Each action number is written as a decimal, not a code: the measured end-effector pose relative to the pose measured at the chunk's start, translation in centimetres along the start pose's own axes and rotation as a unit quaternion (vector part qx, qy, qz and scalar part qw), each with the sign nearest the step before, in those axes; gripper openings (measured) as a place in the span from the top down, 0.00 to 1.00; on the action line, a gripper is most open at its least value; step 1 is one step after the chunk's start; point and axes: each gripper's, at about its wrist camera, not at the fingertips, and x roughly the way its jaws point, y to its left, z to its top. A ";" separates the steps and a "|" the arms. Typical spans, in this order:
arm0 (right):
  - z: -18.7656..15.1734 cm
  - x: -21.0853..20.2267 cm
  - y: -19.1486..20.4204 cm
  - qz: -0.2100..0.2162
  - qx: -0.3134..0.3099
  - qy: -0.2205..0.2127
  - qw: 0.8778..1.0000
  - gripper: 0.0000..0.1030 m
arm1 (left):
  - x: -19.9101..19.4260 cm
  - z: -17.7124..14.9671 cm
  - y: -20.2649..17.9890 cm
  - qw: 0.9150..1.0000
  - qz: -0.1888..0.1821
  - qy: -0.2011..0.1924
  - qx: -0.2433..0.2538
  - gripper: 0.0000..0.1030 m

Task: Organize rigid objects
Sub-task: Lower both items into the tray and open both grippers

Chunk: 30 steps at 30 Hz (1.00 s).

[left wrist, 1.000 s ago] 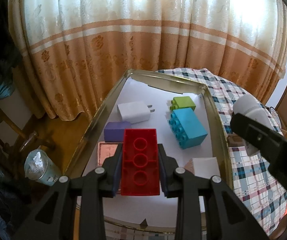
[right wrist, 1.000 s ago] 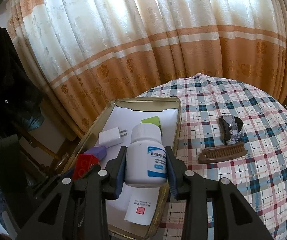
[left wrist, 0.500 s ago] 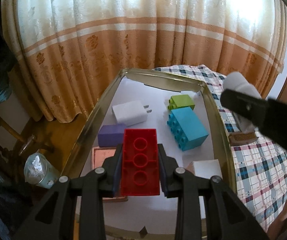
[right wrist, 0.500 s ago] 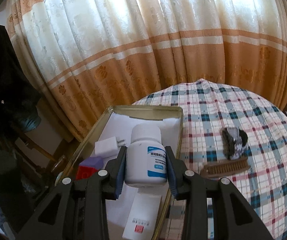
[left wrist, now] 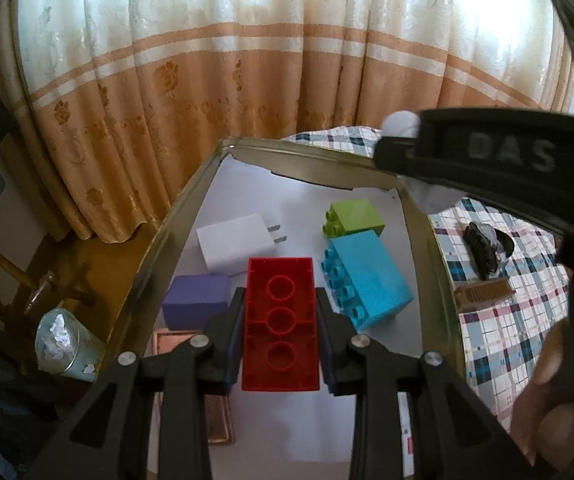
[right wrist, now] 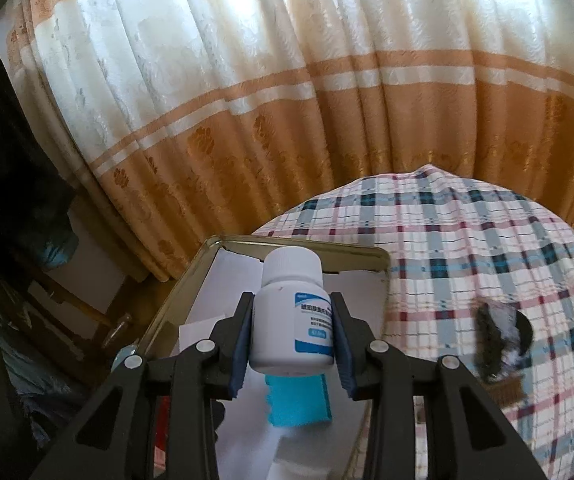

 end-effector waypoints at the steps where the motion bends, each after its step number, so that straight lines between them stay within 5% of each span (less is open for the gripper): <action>1: 0.2 0.7 0.2 0.004 -0.003 0.007 1.000 0.62 | 0.3 0.1 0.0 1.000 -0.002 0.004 -0.001 0.70; 17: 0.5 6.3 0.0 0.068 -0.014 0.100 0.993 0.62 | 2.1 0.4 -0.2 0.999 0.012 0.040 0.006 0.70; 19: 0.4 6.6 -0.1 0.082 -0.008 0.109 0.991 0.54 | 2.2 0.5 -0.2 0.999 0.011 0.045 0.006 0.70; 20: 0.3 6.6 -0.2 0.085 -0.001 0.112 0.990 0.39 | 2.3 0.5 -0.2 0.999 0.008 0.049 0.004 0.69; 21: 0.2 6.6 -0.5 0.087 0.007 0.113 0.990 0.28 | 2.3 0.6 -0.2 0.999 0.008 0.051 0.002 0.55; 24: 0.1 5.1 -1.7 0.084 0.030 0.090 0.992 0.27 | 1.5 0.7 -0.1 0.999 -0.005 0.043 -0.013 0.19; 27: 0.0 2.8 -3.2 0.075 0.053 0.050 0.995 0.27 | 0.3 0.8 -0.6 1.000 -0.002 0.018 -0.012 0.02; 30: -0.6 0.2 -4.5 0.049 0.060 0.009 0.997 0.27 | -0.9 0.7 -1.6 1.000 0.027 -0.014 0.007 0.01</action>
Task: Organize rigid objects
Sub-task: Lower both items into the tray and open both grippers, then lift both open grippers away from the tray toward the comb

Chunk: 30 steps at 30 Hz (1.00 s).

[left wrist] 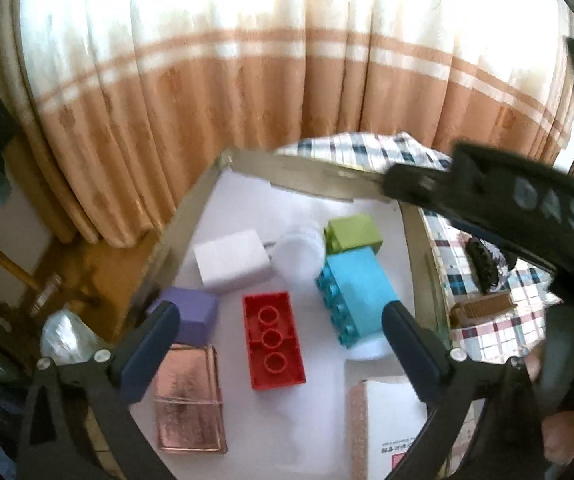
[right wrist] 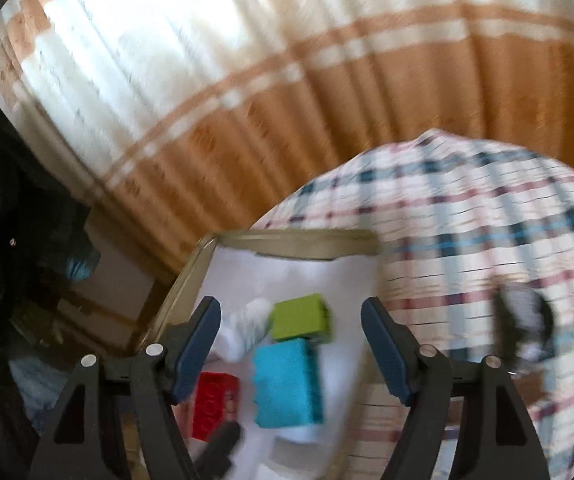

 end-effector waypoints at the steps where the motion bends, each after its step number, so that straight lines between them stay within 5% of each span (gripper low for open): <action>1: -0.4 -1.1 -0.4 -0.010 0.001 -0.017 1.000 0.27 | -0.3 -0.1 -0.3 1.000 0.007 -0.006 0.003 0.01; 11: -3.9 -7.5 -1.6 -0.085 -0.027 -0.133 0.987 0.21 | -1.6 -1.2 -1.6 0.999 0.016 -0.038 -0.003 0.01; 30: -7.7 -11.7 -7.3 -0.201 -0.018 -0.185 0.962 0.21 | -2.6 -3.3 -5.3 0.996 0.057 -0.072 0.023 0.01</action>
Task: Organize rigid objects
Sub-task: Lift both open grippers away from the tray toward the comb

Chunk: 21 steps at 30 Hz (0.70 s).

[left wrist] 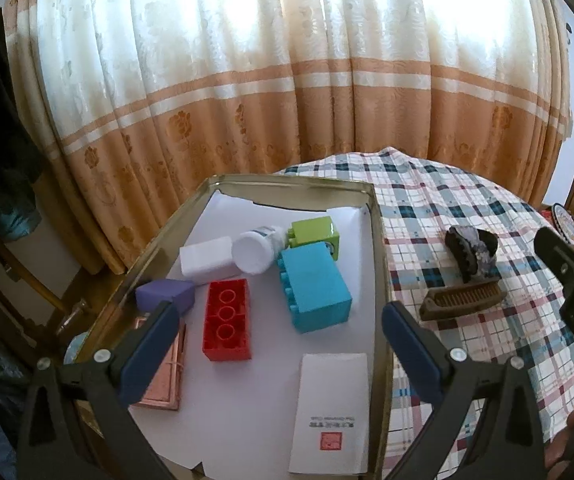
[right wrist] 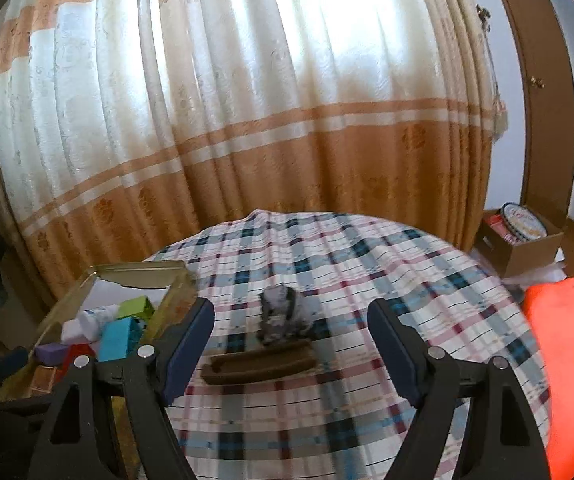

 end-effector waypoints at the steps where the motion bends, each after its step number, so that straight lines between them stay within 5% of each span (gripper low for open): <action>1: 0.0 -0.1 -0.1 -0.004 -0.003 -0.003 1.000 0.21 | -0.1 -0.1 -0.1 1.000 0.001 -0.003 0.001 0.01; 21: -0.7 -2.3 -3.3 -0.047 -0.017 -0.063 0.997 0.21 | -1.0 -1.6 -3.6 1.000 -0.004 -0.030 -0.007 0.01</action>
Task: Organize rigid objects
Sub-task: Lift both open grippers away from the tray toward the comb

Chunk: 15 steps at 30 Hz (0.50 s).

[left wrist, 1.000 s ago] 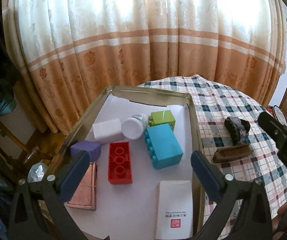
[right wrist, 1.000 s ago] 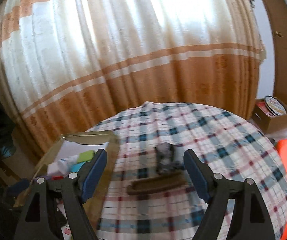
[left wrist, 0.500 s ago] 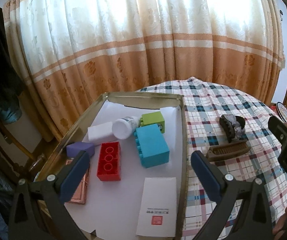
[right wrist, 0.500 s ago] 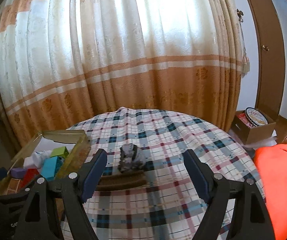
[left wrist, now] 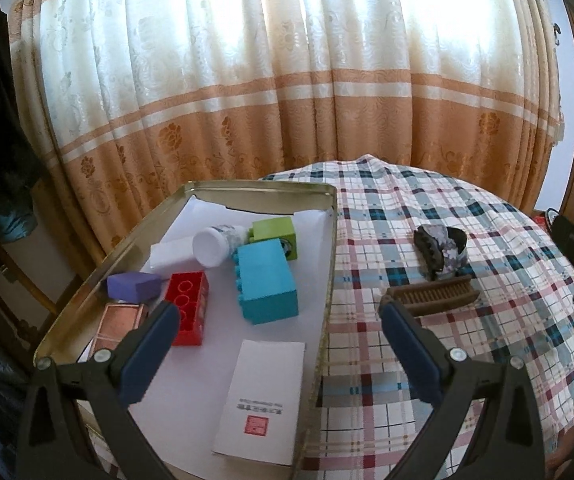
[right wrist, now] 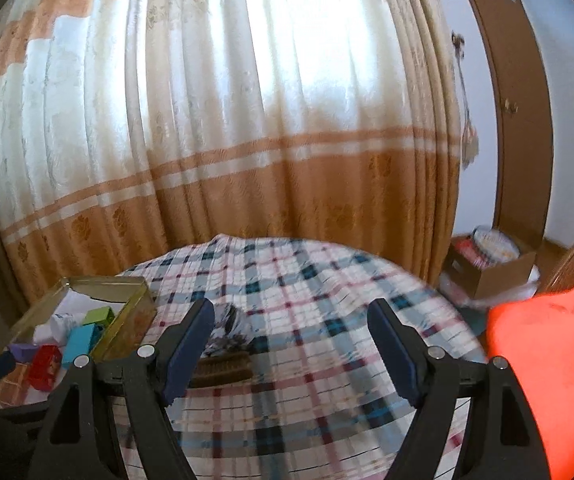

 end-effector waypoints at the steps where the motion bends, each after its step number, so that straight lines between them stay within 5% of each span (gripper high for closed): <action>1: 0.0 -0.2 0.0 -0.005 -0.007 -0.007 1.000 0.21 | 0.0 0.0 0.0 1.000 0.001 0.000 0.000 0.01; 15: -0.3 -1.7 -1.0 -0.035 0.005 -0.025 0.999 0.14 | -0.6 -0.6 -1.7 1.000 0.009 -0.015 0.022 0.01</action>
